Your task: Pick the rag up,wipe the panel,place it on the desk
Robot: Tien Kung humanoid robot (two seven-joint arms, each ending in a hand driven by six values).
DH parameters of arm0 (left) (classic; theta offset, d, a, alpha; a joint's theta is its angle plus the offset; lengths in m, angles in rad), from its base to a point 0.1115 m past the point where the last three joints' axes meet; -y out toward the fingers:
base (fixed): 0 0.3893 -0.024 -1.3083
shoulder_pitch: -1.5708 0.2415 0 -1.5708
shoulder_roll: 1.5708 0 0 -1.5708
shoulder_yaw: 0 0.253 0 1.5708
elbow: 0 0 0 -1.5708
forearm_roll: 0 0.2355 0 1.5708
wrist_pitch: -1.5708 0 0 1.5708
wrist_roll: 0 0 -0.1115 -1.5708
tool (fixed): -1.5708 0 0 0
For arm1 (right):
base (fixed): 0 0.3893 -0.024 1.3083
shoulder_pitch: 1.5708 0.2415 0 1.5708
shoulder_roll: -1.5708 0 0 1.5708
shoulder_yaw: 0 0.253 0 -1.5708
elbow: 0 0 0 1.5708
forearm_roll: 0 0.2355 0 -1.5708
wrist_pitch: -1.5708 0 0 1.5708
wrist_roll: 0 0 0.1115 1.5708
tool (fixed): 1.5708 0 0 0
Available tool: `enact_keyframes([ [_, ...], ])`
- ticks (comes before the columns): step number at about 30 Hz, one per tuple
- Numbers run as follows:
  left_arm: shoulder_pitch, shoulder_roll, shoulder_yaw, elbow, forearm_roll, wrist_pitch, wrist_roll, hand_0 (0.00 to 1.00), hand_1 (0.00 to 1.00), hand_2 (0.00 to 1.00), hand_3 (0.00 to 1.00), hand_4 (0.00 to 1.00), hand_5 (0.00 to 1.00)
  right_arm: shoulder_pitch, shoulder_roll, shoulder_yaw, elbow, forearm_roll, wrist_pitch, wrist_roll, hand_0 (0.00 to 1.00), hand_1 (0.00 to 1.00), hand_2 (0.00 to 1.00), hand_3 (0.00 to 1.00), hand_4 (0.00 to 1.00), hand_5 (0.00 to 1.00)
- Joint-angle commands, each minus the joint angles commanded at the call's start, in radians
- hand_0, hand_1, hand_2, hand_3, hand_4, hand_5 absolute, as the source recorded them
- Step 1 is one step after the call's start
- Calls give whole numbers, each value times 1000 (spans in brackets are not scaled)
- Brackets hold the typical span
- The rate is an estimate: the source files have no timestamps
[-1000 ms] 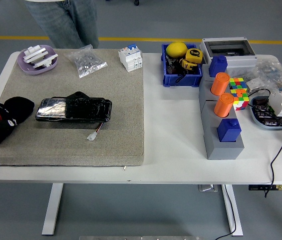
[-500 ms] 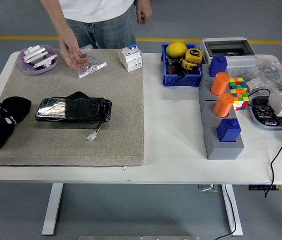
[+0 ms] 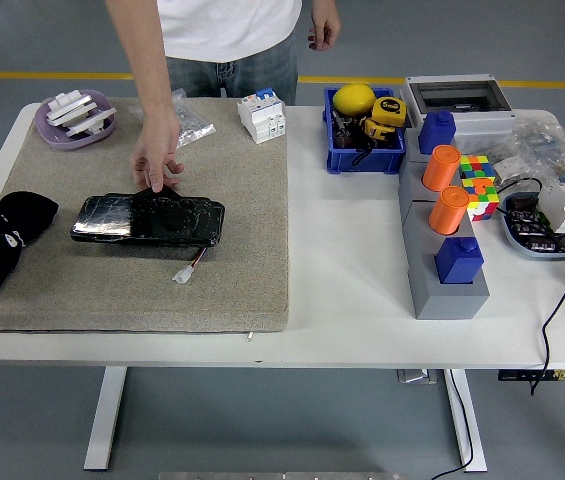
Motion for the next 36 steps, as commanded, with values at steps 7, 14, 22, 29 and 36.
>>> enact_keyframes([
  [7,10,1,-12,-12,-54,6,-14,327,152,446,418,303,2,-3,0,8,0,-10,0,-5,706,690,692,633,998,542],
  [14,40,4,-83,-97,-126,-2,-28,317,146,437,410,250,2,-7,2,12,0,-15,0,-7,707,690,692,633,998,542],
  [22,82,12,-142,-278,-89,-22,28,308,142,438,407,247,2,-13,2,11,1,-16,1,-7,707,690,692,633,998,542],
  [29,94,-6,-120,-335,-60,-24,57,303,143,439,409,251,2,-15,5,10,2,-17,3,-5,707,690,692,633,998,542],
  [36,98,-24,-103,-353,-37,-17,71,301,144,442,415,256,2,-16,1,11,2,-17,4,-6,708,690,693,633,998,543],
])
